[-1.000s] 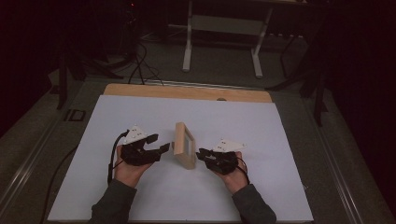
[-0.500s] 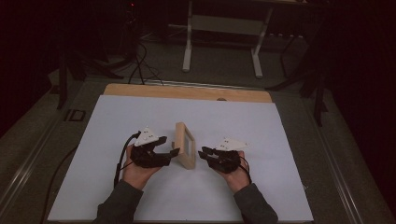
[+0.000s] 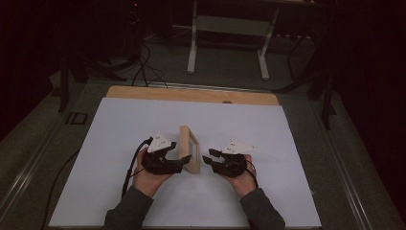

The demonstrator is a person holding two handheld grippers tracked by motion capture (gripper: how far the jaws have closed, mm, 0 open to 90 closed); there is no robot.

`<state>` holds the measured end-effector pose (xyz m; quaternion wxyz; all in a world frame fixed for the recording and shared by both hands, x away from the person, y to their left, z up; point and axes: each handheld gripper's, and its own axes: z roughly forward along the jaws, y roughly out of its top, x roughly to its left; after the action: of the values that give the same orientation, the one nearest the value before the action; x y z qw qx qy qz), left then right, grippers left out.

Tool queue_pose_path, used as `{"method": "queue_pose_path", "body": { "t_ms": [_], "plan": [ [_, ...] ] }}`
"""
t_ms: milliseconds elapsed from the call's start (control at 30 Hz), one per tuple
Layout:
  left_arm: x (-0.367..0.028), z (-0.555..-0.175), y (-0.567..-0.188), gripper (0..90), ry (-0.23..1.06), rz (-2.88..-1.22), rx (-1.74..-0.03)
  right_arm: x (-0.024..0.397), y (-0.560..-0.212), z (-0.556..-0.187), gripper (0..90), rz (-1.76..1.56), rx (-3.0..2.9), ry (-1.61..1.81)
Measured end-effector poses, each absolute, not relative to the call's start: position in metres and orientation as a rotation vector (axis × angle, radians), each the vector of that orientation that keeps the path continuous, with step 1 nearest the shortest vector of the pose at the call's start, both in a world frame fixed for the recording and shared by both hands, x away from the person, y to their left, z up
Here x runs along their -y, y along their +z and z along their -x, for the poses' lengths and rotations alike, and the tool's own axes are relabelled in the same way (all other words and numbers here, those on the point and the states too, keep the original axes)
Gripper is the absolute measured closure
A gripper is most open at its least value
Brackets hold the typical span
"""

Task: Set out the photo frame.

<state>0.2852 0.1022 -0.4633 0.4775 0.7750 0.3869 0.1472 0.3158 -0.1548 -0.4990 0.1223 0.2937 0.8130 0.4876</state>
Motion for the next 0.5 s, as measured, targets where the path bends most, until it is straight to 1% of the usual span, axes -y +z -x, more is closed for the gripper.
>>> {"method": "queue_pose_path", "body": {
  "t_ms": [67,233,400,500],
  "plan": [
    [-0.1,-0.285,-0.464,25.4,0.368,-1.896,-0.95,0.155,-0.499,-0.316,58.8,-0.858,-2.373,1.422],
    [-0.089,-0.289,-0.469,24.9,0.409,-1.913,-0.992,0.154,-0.5,-0.316,58.6,-0.861,-2.38,1.424],
    [-0.089,-0.291,-0.471,30.8,0.419,-1.893,-1.035,0.155,-0.5,-0.316,58.5,-0.86,-2.379,1.425],
    [-0.09,-0.292,-0.472,32.0,0.408,-1.893,-1.04,0.156,-0.5,-0.316,58.4,-0.858,-2.379,1.425]
  ]
}}
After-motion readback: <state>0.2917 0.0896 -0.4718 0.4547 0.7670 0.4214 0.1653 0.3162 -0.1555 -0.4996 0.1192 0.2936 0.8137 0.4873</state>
